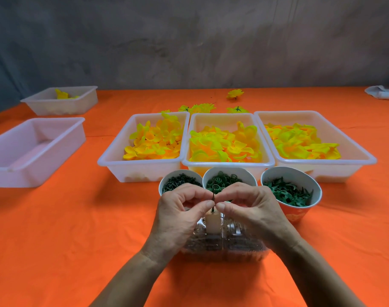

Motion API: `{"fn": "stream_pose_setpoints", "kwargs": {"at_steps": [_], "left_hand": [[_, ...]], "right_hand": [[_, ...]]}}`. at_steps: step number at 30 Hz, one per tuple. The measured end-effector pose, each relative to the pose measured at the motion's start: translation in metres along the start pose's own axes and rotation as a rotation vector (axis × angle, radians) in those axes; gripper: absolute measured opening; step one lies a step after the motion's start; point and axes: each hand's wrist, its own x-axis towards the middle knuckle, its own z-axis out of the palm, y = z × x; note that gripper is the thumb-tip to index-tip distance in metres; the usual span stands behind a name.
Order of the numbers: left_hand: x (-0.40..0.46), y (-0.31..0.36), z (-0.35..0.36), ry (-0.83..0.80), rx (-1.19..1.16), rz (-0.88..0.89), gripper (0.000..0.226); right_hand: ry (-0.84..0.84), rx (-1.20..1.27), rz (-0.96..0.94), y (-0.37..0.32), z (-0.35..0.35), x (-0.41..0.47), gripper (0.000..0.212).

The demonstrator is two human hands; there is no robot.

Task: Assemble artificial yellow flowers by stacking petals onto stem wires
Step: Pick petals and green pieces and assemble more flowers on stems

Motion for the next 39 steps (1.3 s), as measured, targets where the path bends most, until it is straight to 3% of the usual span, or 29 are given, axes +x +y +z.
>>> {"fn": "stream_pose_setpoints", "kwargs": {"at_steps": [4,9,19,26,29,33,39], "left_hand": [[-0.003,-0.003,0.0,-0.003,-0.031,-0.025,0.028],[-0.002,-0.005,0.004,0.034,-0.013,-0.05,0.011],[0.002,-0.006,0.0,-0.045,-0.001,-0.003,0.018],[-0.001,-0.007,-0.005,0.017,-0.14,-0.129,0.015],[-0.005,-0.009,-0.006,0.017,-0.082,-0.093,0.015],[-0.008,-0.013,-0.001,0.01,0.023,0.015,0.023],[-0.01,-0.019,0.012,0.09,-0.013,-0.002,0.01]], "right_hand": [[0.003,-0.012,-0.003,-0.002,-0.004,-0.001,0.02],[0.01,-0.055,-0.018,-0.006,-0.002,0.001,0.015],[-0.001,-0.028,0.005,-0.003,-0.002,-0.001,0.016],[-0.005,-0.033,0.013,-0.009,-0.003,0.001,0.019],[-0.009,-0.127,-0.029,-0.012,0.004,0.003,0.006],[0.038,-0.214,-0.096,-0.013,0.01,0.005,0.017],[0.048,-0.217,-0.12,-0.007,0.01,0.001,0.014]]}}
